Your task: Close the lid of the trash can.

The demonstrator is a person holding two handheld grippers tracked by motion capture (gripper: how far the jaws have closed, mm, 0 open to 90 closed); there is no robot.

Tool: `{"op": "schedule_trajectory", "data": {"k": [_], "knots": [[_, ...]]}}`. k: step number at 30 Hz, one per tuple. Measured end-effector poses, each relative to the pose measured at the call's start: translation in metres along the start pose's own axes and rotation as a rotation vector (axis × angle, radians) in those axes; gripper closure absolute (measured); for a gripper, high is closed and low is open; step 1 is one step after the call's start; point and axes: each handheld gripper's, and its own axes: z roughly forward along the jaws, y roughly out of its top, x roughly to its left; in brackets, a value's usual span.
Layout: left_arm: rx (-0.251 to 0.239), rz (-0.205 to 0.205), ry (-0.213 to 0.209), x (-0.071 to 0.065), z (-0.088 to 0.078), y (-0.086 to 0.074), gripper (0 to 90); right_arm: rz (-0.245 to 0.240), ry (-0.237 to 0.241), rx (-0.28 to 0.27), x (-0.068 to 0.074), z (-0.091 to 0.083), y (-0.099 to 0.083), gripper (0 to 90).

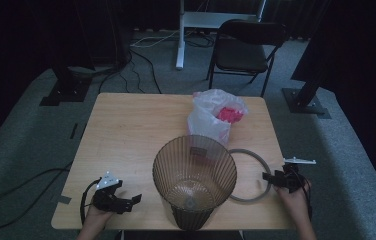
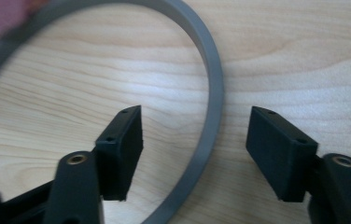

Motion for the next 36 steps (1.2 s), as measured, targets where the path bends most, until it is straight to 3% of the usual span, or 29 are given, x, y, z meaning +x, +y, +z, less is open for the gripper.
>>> {"op": "schedule_trajectory", "data": {"k": [4, 9, 12, 14, 17, 22, 26, 32, 36], "knots": [[0.002, 0.000, 0.001, 0.000, 0.000, 0.000, 0.0, -0.022, -0.061, 0.018, 0.004, 0.005, 0.002, 42.9], [0.002, 0.002, 0.000, 0.000, 0.000, 0.000, 0.0, -0.097, -0.181, 0.057, 0.015, 0.008, 0.006, 62.0], [0.004, 0.002, 0.000, 0.000, 0.000, 0.000, 0.0, -0.096, -0.187, 0.060, 0.017, 0.010, 0.009, 75.3], [0.005, 0.001, -0.001, 0.000, 0.000, 0.000, 0.0, -0.094, -0.196, 0.065, 0.019, 0.011, 0.010, 78.9], [0.003, -0.001, -0.002, -0.001, 0.000, 0.000, 0.0, -0.112, -0.191, 0.092, 0.021, 0.012, 0.015, 82.3], [0.001, -0.005, -0.002, 0.000, 0.000, 0.001, 0.0, -0.053, -0.159, 0.090, 0.017, 0.013, 0.018, 82.9], [-0.001, -0.010, -0.005, 0.000, 0.000, 0.000, 0.0, 0.010, -0.070, 0.073, 0.012, 0.007, 0.020, 83.2], [-0.001, -0.014, -0.008, 0.000, 0.000, 0.001, 0.0, 0.059, 0.005, -0.017, 0.007, -0.016, 0.028, 84.0], [0.000, -0.015, -0.008, 0.001, 0.000, 0.001, 0.0, 0.044, 0.001, -0.058, 0.008, -0.033, 0.035, 84.1]]}}
